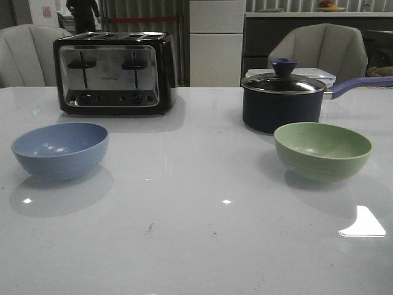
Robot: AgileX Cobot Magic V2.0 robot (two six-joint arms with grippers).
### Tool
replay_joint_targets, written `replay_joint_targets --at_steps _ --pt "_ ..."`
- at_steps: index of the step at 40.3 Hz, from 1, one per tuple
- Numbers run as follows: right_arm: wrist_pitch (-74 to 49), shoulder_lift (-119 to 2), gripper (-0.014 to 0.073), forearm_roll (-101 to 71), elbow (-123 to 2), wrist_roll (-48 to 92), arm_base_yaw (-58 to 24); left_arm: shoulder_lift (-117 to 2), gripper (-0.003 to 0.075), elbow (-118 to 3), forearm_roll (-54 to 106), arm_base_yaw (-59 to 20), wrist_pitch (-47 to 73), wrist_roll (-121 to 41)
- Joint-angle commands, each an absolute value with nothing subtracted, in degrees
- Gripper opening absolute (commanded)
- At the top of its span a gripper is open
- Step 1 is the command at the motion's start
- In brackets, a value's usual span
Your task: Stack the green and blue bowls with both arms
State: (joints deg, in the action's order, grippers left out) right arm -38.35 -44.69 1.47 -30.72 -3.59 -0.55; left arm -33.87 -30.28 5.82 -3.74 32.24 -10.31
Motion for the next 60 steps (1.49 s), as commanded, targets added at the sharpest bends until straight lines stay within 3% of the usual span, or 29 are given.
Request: replay_joint_targets --at_steps 1,4,32,42,46,53,60 --pt "-33.33 -47.43 0.0529 0.95 -33.42 -3.59 -0.30 -35.34 0.0513 -31.91 6.11 -3.95 27.84 -10.15" --pt "-32.80 -51.41 0.0619 -0.59 -36.17 -3.59 -0.30 -35.98 0.0583 -31.91 6.11 -3.95 27.60 -10.15" --pt "-37.99 -95.90 0.0533 -6.49 -69.94 -3.53 -0.30 -36.63 0.0582 -31.91 6.11 -3.95 27.60 -10.15" --pt "-38.89 -105.11 0.0507 -6.55 -76.95 -3.53 -0.30 -36.63 0.0582 -31.91 6.11 -3.95 27.60 -10.15" --pt "-39.60 -106.78 0.0440 -6.55 -78.38 -3.48 -0.30 -36.63 0.0582 -31.91 6.11 -3.95 27.60 -10.15" --pt "-40.49 -107.30 0.0230 -6.55 -78.92 -3.48 -0.30 -36.63 0.0582 -31.91 6.11 -3.95 27.60 -10.15" --pt "-40.70 -107.23 0.0083 -6.55 -78.97 -3.48 -0.30 -36.63 0.0582 -31.91 6.11 -3.95 27.60 -10.15"
